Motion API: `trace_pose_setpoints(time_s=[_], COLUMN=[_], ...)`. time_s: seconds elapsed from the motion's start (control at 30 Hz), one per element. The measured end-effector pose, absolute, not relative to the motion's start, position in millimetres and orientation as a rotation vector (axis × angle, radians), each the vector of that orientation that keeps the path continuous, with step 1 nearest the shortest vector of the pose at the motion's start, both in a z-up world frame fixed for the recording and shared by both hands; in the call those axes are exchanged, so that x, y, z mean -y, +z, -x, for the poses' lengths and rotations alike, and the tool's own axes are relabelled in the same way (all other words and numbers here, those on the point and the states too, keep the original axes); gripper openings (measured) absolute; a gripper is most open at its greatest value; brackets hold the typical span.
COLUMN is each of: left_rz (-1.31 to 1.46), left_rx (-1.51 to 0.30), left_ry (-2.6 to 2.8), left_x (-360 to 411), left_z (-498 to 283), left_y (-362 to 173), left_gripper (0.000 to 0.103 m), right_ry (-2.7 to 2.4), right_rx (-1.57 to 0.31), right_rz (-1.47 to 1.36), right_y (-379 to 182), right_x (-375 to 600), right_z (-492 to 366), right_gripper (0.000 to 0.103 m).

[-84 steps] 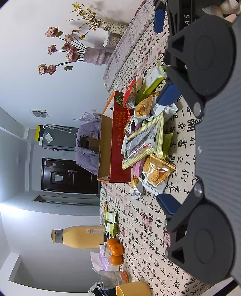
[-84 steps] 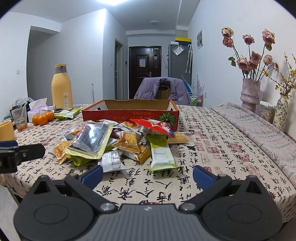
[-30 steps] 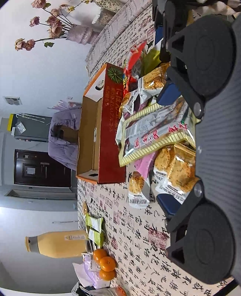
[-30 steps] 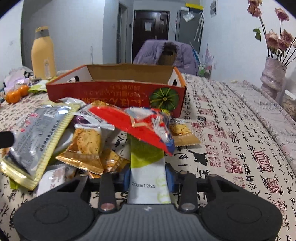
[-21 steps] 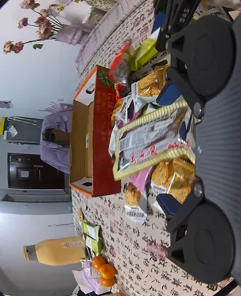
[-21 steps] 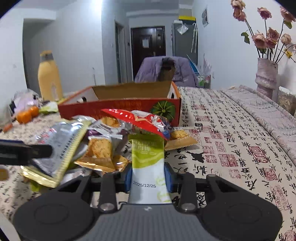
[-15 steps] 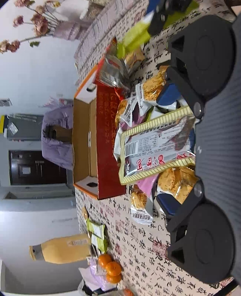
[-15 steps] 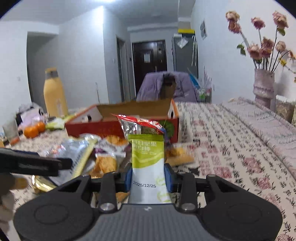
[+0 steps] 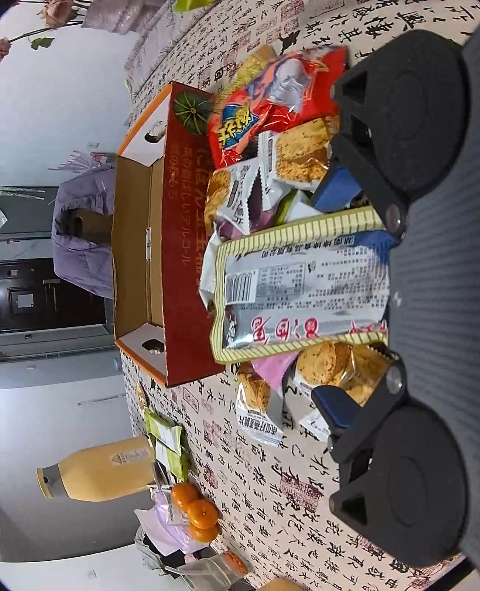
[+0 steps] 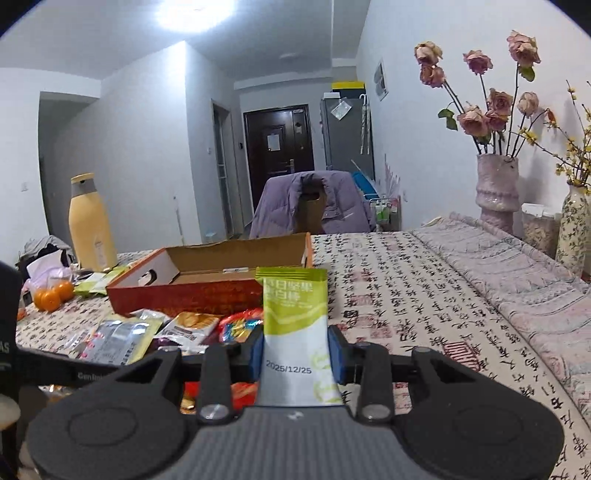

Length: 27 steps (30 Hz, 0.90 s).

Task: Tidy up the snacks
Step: 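Lift the silver bar with the left gripper while the right gripper lifts the green bar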

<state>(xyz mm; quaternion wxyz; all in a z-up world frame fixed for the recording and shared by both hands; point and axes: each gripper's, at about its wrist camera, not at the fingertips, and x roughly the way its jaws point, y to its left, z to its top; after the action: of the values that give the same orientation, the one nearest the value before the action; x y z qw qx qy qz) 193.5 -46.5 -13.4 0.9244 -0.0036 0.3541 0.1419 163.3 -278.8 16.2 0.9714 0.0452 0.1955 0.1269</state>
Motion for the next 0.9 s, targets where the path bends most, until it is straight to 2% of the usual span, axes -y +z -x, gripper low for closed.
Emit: trace_pose_setpoints(time_s=[0.07,0.17,0.3,0.6,0.9], left_rz=[-0.009,-0.008,-0.009,0.016,0.053], left_rx=[-0.728,-0.731,-0.736,-0.719,-0.67], left_ry=[0.298,0.307,0.284,0.23,0.175], left_x=[50,52,54,49,40], left_z=[-196,-197,-195,-181,-163], left_y=[-15,-20,-23,-19,-6], left_gripper=[0.101,0.092,0.075,0.054,0.053], right_ry=[0.253,0.254,0.245,0.236,0.239], right_rx=[-0.397,-0.407,-0.437,-0.467,-0.463], right_rz=[-0.091,-0.092,-0.089,-0.097,-0.086], right_y=[16,12,2,-6,-2], right_x=[281,280,278,273,265], right_z=[-165,-165,-168,-165,-159], right_gripper=[0.034,0.034,0.034,0.034,0.035])
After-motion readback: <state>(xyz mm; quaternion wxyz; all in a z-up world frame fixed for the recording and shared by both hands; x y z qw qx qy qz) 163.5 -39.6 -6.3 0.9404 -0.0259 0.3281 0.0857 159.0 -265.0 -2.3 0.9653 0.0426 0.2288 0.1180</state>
